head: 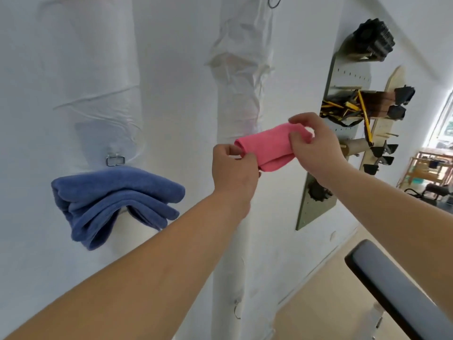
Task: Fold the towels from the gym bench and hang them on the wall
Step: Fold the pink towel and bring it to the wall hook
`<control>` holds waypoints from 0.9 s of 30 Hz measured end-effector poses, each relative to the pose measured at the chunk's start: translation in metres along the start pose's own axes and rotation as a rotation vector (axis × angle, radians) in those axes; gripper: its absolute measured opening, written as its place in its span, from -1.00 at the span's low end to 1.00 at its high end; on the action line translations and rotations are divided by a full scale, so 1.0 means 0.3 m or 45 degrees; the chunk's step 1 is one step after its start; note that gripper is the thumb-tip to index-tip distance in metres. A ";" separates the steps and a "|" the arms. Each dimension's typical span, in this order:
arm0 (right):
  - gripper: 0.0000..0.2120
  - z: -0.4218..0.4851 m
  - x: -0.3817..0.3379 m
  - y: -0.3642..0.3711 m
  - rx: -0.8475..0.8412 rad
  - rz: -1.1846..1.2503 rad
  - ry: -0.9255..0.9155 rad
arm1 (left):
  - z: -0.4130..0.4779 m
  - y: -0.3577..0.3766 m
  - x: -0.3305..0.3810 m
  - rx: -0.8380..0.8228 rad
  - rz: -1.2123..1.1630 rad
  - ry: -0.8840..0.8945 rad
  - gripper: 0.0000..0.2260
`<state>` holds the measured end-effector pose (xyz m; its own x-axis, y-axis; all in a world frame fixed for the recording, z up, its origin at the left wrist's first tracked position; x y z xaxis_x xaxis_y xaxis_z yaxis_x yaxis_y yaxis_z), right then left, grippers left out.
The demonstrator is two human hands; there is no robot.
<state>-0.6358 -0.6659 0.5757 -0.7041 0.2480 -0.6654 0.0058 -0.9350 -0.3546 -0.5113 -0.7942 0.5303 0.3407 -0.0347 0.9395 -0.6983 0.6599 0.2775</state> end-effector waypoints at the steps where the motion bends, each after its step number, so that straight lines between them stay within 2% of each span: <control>1: -0.73 0.026 -0.003 0.017 -0.004 -0.028 -0.036 | 0.019 0.016 0.000 0.020 -0.004 0.026 -0.78; 3: -0.70 0.057 0.003 0.066 -0.077 -0.086 -0.027 | 0.054 0.027 -0.029 0.068 -0.002 0.035 -0.76; 6: -0.70 0.067 0.035 0.130 -0.256 -0.063 0.145 | 0.092 0.012 -0.095 0.138 0.003 0.012 -0.76; 8: -0.72 0.066 0.060 0.153 -0.329 -0.049 0.178 | 0.106 0.001 -0.133 0.144 -0.026 -0.008 -0.77; 11: -0.63 0.068 0.084 0.168 -0.416 -0.124 0.159 | 0.116 0.008 -0.168 0.115 -0.099 -0.086 -0.79; 13: -0.53 0.072 0.090 0.170 -0.497 -0.160 0.250 | 0.117 0.016 -0.176 0.132 -0.001 -0.049 -0.79; 15: -0.44 0.087 0.090 0.171 -0.530 -0.262 0.288 | 0.117 0.018 -0.157 0.165 0.348 0.244 -0.72; 18: -0.42 0.104 0.072 0.170 -0.501 -0.390 0.277 | 0.118 0.030 -0.121 0.065 0.978 0.951 -0.49; 20: -0.45 0.095 0.055 0.167 -0.492 -0.378 0.217 | 0.123 0.041 -0.134 -0.083 1.148 1.164 -0.47; 24: -0.71 0.052 0.043 0.164 -0.405 -0.245 0.030 | 0.102 0.038 -0.175 -0.292 1.304 1.047 -0.48; 25: -0.72 0.047 0.045 0.159 -0.393 -0.215 0.016 | 0.100 0.033 -0.178 -0.322 1.283 0.979 -0.50; 27: -0.63 0.048 0.059 0.142 -0.416 -0.111 0.098 | 0.101 0.023 -0.173 -0.352 1.231 0.870 -0.54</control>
<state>-0.6582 -0.7050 0.5582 -0.6565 0.3530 -0.6666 0.1841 -0.7820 -0.5954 -0.5529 -0.8104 0.4896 0.0731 0.9079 0.4128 -0.7184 0.3350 -0.6097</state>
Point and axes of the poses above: each hand's wrist, its own z-axis towards the middle knuckle, its own y-axis out of the palm, x = y × z, the point moved 3 cm from there along z, towards the middle knuckle, and after that the axes turned 1 degree about y, right-handed, at the moved point
